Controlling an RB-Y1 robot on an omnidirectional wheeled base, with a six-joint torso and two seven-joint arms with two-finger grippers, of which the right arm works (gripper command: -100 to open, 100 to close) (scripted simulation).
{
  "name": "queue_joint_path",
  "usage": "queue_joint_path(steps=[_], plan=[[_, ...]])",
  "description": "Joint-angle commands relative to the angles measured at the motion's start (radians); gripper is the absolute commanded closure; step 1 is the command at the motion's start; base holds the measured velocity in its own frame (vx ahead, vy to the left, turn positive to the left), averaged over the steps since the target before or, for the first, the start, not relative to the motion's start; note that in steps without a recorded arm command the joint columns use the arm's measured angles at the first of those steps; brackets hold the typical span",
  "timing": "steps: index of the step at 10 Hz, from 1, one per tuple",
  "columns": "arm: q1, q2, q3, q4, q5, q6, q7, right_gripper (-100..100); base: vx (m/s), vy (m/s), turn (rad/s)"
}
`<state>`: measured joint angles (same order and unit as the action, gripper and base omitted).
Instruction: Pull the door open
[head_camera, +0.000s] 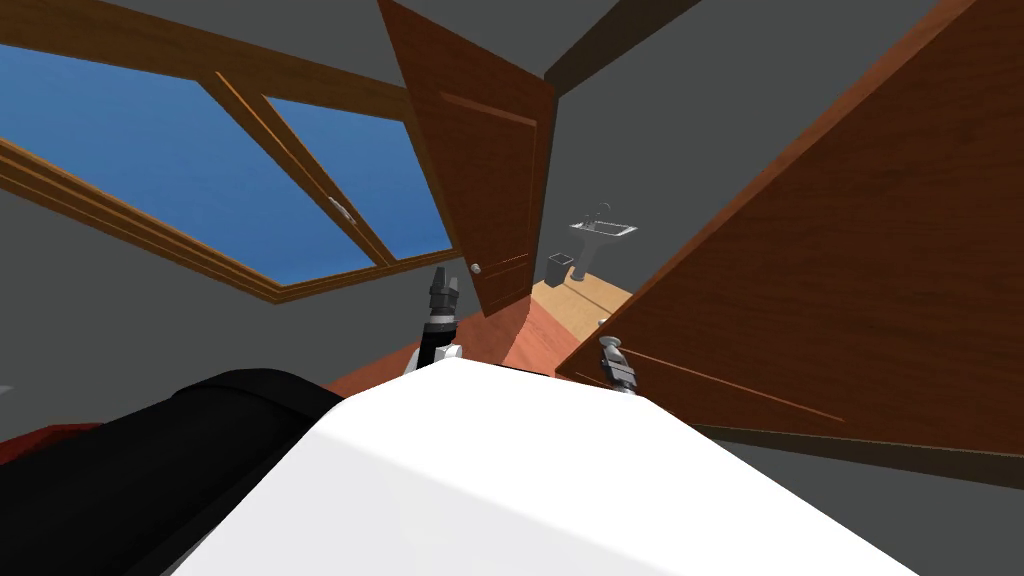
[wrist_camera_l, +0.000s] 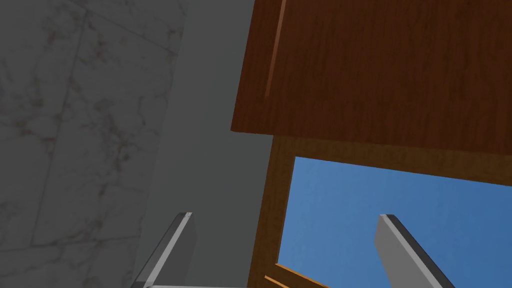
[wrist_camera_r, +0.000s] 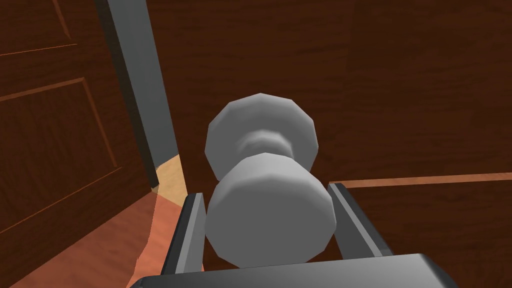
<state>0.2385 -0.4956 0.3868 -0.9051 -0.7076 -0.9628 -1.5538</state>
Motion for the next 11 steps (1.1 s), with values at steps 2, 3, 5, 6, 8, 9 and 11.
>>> queue_joint_path(steps=[2,3,5,6,8,9,11], plan=[[0.017,-0.023,0.025,0.002,0.012,-0.037,-0.029,100,-0.213,-0.035,0.143],[0.023,-0.031,0.035,0.003,0.017,-0.050,-0.040,100,-0.230,-0.060,0.111],[0.034,-0.048,0.054,0.007,0.027,-0.076,-0.061,100,-0.206,-0.027,0.117],[0.039,-0.056,0.062,0.009,0.031,-0.087,-0.070,100,-0.183,-0.030,0.097],[0.037,-0.056,0.070,0.019,0.034,-0.090,-0.076,100,-0.143,-0.021,0.068],[0.044,-0.066,0.086,0.029,0.042,-0.113,-0.092,100,-0.158,-0.031,0.163],[0.051,-0.078,0.100,0.037,0.049,-0.138,-0.108,100,-0.223,-0.064,0.131]])
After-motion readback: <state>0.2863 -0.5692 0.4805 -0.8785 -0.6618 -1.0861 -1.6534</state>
